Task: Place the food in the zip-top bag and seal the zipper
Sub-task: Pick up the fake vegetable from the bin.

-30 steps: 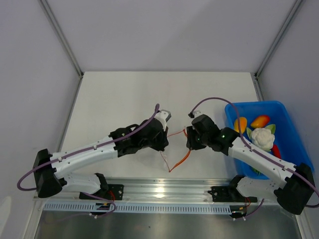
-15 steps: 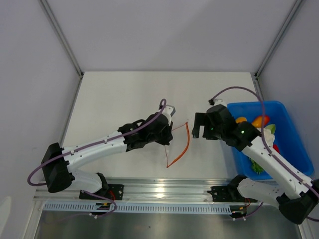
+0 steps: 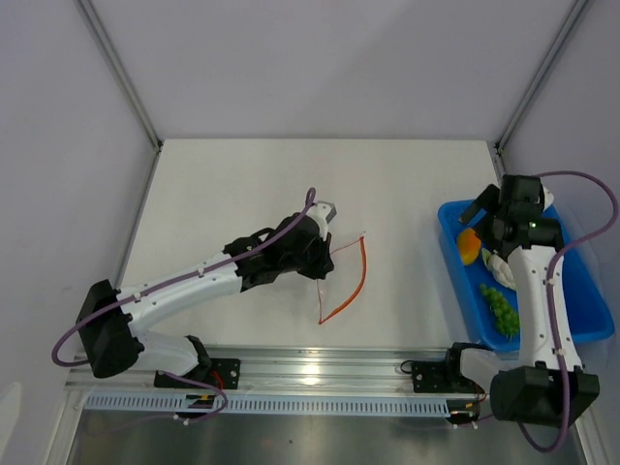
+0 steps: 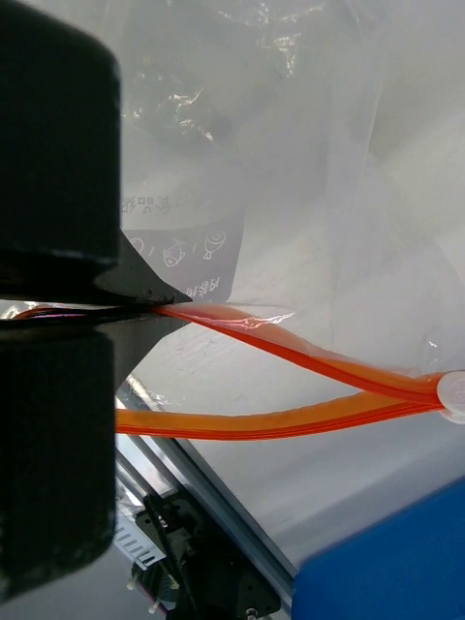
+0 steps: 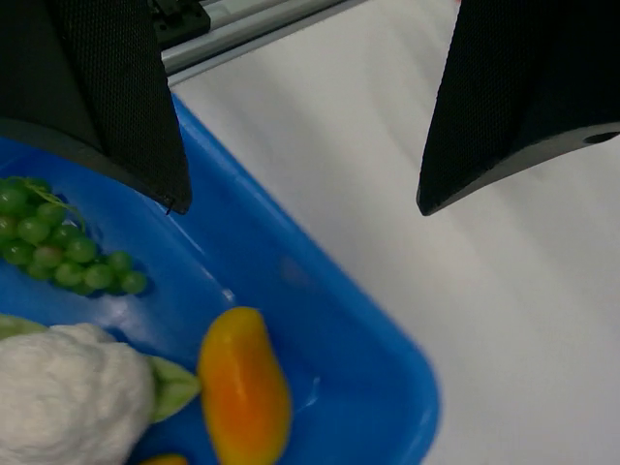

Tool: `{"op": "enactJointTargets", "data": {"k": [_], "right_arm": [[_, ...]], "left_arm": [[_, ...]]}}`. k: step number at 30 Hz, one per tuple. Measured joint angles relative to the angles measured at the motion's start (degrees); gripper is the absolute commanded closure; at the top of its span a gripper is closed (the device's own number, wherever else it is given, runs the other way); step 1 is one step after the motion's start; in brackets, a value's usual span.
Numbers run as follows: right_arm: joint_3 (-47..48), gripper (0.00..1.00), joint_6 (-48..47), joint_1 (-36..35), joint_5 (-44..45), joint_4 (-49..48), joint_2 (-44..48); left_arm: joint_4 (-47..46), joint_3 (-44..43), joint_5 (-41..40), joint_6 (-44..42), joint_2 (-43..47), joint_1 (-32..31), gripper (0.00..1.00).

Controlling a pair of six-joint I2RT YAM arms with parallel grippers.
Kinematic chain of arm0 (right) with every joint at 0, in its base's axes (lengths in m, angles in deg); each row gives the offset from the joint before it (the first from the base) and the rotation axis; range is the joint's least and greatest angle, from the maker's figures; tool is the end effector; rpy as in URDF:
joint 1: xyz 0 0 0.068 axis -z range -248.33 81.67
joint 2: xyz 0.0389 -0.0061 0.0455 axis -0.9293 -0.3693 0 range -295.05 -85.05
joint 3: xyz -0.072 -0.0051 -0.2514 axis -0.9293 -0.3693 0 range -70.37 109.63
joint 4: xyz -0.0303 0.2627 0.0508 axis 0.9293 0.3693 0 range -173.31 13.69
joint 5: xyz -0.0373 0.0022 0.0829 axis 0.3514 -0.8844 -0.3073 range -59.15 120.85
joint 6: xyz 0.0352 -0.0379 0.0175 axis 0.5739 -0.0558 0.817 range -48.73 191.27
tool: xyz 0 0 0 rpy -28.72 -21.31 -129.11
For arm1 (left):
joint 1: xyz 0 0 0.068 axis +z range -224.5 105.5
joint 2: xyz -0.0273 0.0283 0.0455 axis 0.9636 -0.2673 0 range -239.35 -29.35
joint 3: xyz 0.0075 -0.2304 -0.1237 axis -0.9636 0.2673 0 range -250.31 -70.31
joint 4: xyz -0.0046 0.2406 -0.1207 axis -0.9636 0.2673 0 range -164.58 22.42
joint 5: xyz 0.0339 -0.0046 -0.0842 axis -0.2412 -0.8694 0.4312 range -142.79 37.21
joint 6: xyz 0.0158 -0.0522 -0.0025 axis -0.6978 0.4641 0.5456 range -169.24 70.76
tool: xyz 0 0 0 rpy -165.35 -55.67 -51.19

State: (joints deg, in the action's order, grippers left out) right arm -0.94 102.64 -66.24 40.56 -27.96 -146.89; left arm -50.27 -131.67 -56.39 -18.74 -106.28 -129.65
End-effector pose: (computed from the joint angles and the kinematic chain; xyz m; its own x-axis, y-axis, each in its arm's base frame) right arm 0.2178 -0.0141 0.3474 -0.5541 0.5336 -0.6390 0.5125 0.8235 0.2432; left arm 0.1777 -0.2514 0.2783 -0.7174 0.1439 -0.6817 0.4962 0.7924 -0.3548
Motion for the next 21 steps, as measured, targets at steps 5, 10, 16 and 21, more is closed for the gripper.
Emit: {"op": "enactJointTargets", "data": {"k": [5, 10, 16, 21], "right_arm": [[-2.75, 0.0, 0.33, 11.37, 1.88, -0.76, -4.22], [-6.49, 0.01, 1.7, 16.35, 3.65, -2.91, -4.83], [-9.49, 0.01, 3.67, 20.35, 4.31, -7.26, -6.64], [-10.99, 0.01, 4.94, 22.84, 5.11, -8.9, -8.83]], "left_arm": [[-0.11, 1.99, 2.73, 0.0, 3.04, 0.33, 1.0], [0.11, 2.62, 5.11, -0.04, 5.14, 0.35, 0.99], [0.2, 3.48, 6.03, -0.07, 6.88, 0.35, 0.99], [0.24, 3.61, 7.39, -0.02, 6.97, 0.35, 0.99]]}}
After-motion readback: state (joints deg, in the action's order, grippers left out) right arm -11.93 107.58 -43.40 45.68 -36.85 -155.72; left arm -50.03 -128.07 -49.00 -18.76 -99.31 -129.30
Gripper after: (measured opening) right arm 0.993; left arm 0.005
